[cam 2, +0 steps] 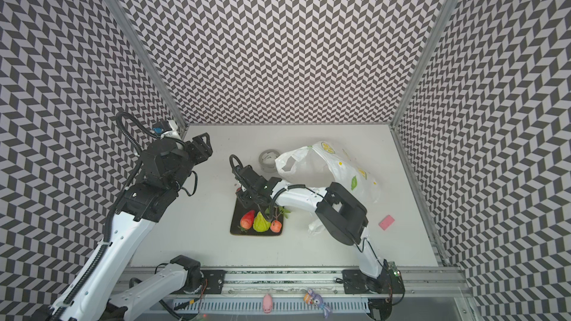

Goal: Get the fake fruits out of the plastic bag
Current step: 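Lower the red strawberry onto the tray with the right gripper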

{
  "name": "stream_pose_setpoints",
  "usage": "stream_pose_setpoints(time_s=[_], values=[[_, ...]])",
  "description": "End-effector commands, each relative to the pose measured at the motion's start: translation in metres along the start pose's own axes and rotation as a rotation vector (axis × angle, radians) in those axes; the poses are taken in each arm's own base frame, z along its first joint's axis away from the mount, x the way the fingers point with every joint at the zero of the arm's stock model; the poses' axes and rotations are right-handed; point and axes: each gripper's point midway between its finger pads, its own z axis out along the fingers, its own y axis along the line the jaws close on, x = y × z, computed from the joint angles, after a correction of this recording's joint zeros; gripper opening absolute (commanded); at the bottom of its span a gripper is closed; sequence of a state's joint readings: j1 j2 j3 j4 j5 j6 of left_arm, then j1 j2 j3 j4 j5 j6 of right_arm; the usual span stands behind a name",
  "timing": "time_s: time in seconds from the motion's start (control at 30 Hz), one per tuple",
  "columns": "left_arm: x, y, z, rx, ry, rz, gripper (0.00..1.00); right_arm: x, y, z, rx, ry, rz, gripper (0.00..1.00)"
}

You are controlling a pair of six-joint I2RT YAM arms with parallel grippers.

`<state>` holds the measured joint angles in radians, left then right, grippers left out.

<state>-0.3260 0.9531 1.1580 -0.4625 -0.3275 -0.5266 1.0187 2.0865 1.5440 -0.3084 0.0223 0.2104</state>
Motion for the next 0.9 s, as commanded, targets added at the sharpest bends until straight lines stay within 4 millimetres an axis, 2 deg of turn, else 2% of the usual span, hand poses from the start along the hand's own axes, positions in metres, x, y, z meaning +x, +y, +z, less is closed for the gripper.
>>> stream_pose_setpoints(time_s=[0.0,0.13,0.27,0.4,0.53,0.63,0.77,0.87], values=[[0.000,0.007,-0.006,-0.016,-0.002,-0.020,0.69,-0.006,-0.005,0.009,0.037,-0.019,0.018,0.35],[0.000,0.007,-0.007,-0.013,-0.001,-0.020,0.69,-0.001,-0.008,0.022,0.058,0.008,0.004,0.40],[0.000,0.007,-0.007,-0.014,0.001,-0.017,0.69,0.000,-0.008,0.025,0.062,0.007,-0.004,0.52],[0.000,0.006,-0.006,-0.012,0.006,-0.015,0.69,-0.008,-0.006,0.019,0.050,-0.014,-0.015,0.65],[-0.001,0.002,-0.004,-0.001,0.010,-0.012,0.69,-0.020,0.001,0.005,0.024,-0.041,-0.015,0.70],[-0.003,-0.001,-0.003,0.010,0.011,-0.003,0.69,-0.039,0.008,-0.018,-0.008,-0.090,-0.008,0.71],[-0.005,-0.013,0.000,0.060,0.016,0.018,0.69,-0.064,0.022,-0.071,-0.077,-0.192,-0.008,0.70],[-0.001,-0.031,0.005,0.150,0.034,0.057,0.69,-0.066,0.032,-0.114,-0.146,-0.256,-0.032,0.69]])
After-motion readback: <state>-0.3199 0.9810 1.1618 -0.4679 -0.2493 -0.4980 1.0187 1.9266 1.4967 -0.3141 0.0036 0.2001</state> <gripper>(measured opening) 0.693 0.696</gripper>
